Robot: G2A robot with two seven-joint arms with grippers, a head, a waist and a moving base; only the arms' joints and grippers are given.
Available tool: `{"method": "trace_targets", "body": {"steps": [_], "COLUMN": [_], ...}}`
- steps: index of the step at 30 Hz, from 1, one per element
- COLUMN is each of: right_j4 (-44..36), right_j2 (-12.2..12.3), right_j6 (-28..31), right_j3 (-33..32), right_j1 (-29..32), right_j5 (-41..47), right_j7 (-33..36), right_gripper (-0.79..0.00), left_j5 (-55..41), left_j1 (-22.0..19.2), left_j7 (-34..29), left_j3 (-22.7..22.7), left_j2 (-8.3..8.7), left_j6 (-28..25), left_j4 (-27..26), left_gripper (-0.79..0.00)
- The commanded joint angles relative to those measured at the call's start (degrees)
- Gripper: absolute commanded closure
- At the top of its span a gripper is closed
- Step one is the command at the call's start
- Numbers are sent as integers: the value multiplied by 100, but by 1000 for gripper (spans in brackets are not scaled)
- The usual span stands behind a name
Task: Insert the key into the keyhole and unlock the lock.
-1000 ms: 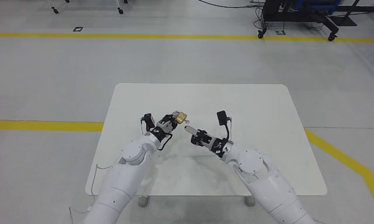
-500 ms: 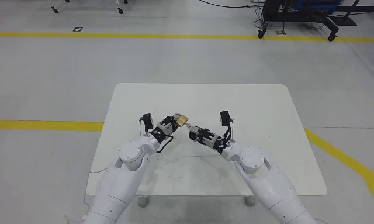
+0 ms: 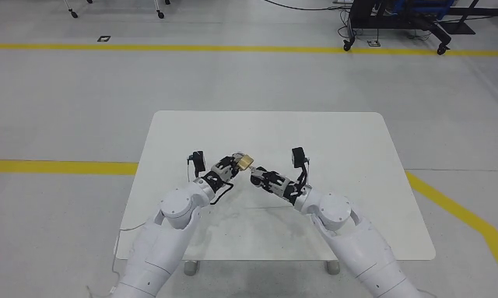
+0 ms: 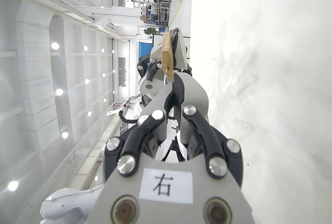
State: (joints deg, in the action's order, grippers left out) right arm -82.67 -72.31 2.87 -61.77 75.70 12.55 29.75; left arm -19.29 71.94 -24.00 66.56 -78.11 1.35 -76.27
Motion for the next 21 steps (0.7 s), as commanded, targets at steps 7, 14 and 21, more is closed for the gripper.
{"method": "trace_targets", "body": {"steps": [7,14,21], "right_j4": [-51,-281,-539], "right_j2": [3,37,52], "right_j6": [61,685,1356], "right_j3": [-24,-174,-236], "right_j1": [15,216,391], "right_j5": [75,119,129], "right_j7": [126,197,206], "right_gripper": [0,0,0], "left_j5": [-458,-967,-1640], "left_j1": [73,-37,-106], "left_j7": [-10,-319,-685], "left_j3": [96,196,340], "left_j2": [-10,-11,-6], "left_j6": [114,379,848], "left_j4": [-58,157,273], "left_gripper": [0,0,0]}}
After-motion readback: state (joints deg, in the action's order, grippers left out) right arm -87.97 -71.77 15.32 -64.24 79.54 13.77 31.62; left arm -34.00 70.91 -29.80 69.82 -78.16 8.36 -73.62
